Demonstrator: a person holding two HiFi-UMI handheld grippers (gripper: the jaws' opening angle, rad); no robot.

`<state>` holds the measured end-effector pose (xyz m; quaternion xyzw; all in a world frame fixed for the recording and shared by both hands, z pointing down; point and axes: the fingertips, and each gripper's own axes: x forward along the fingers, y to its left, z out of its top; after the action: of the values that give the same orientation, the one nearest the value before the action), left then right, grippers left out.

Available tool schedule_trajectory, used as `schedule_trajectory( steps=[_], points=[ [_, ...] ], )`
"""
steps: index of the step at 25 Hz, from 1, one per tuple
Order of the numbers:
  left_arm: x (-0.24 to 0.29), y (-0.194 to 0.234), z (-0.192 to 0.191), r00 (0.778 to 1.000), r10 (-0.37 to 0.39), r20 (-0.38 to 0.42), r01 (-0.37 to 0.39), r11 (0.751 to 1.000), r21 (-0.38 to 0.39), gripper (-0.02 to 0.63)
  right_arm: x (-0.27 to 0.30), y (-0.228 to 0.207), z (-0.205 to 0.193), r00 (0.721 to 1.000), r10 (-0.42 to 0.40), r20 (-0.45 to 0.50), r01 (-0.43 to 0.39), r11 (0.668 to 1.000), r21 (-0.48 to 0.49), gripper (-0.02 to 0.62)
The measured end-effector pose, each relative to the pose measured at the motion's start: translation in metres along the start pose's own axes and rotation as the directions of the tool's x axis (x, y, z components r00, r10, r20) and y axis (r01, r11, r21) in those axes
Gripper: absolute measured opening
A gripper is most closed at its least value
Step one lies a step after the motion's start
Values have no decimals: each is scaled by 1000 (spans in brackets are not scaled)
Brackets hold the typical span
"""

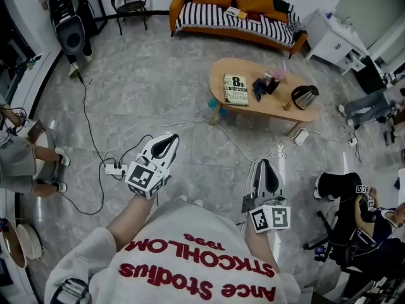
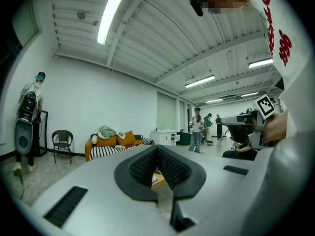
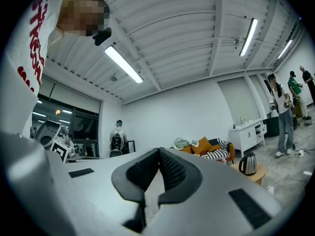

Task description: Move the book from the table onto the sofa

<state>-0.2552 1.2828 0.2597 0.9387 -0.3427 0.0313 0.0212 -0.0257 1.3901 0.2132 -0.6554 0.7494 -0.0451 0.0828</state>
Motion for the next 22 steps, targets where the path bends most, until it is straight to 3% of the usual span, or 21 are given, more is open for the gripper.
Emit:
schedule_trajectory(
  steps=[22],
  points=[
    [51, -16, 21, 999, 21, 39, -23, 999, 40, 15, 35, -58, 18, 998, 50, 26, -50, 998, -26, 26]
  ],
)
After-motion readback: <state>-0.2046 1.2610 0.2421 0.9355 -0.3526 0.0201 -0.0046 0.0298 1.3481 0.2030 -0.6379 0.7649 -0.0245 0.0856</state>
